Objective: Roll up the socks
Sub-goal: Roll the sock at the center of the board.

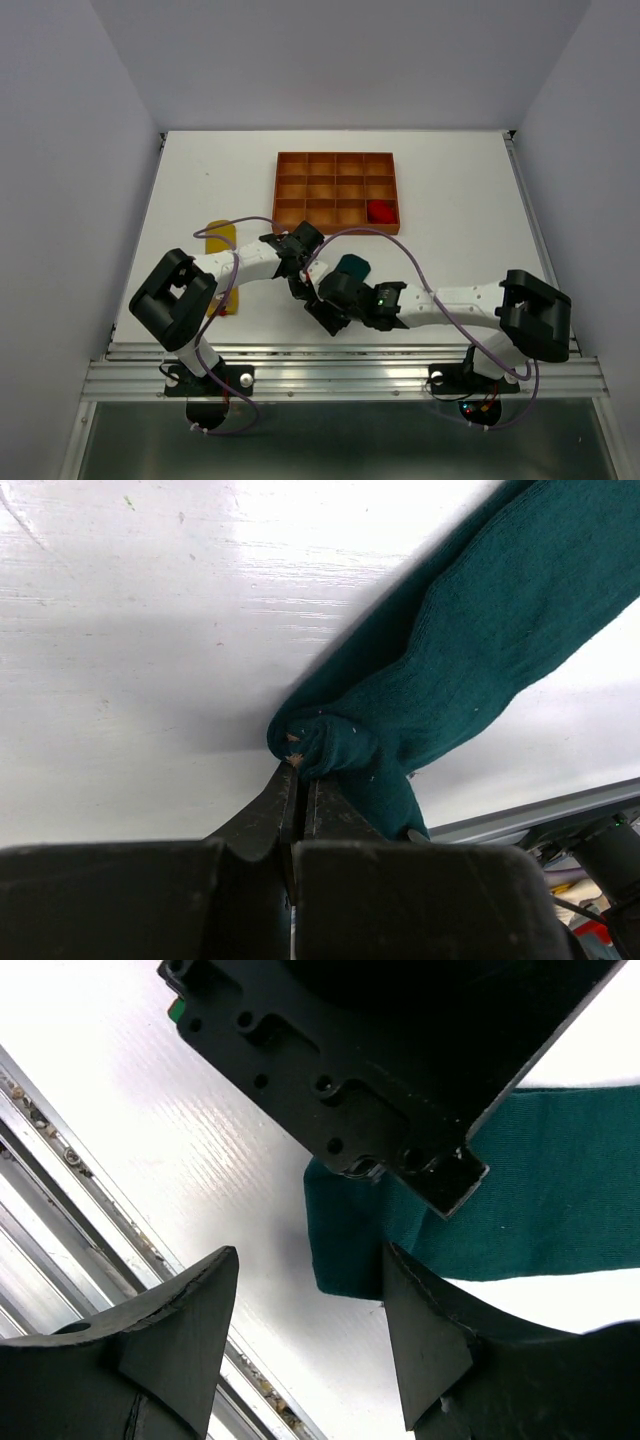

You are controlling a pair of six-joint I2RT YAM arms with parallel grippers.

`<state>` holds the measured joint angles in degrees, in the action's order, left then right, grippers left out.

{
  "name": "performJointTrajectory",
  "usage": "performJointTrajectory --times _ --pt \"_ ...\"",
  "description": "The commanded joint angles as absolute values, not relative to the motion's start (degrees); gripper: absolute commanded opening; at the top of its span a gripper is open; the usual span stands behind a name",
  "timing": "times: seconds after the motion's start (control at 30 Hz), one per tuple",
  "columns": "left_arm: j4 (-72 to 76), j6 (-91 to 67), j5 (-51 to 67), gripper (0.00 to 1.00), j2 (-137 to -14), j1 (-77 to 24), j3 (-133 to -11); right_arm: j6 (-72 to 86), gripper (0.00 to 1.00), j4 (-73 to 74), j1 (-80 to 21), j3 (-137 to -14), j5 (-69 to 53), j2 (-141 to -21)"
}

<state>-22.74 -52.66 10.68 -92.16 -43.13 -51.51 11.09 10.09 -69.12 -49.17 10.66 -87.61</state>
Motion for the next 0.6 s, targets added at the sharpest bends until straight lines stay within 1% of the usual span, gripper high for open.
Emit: performJointTrajectory --times 0.0,0.27,0.57 --pt "-24.43 -53.09 9.58 0.0 -92.55 -43.77 -51.24 9.93 0.64 8.79 -70.83 -51.06 14.15 -85.34" --pt "-24.96 -52.91 9.4 0.0 -92.46 -43.86 -51.33 8.79 0.64 9.32 -71.89 -51.85 17.49 -84.9" --pt "-25.66 -52.74 9.14 0.0 -92.55 -43.95 -51.94 9.4 0.65 8.44 -71.89 -52.03 14.24 -86.13"
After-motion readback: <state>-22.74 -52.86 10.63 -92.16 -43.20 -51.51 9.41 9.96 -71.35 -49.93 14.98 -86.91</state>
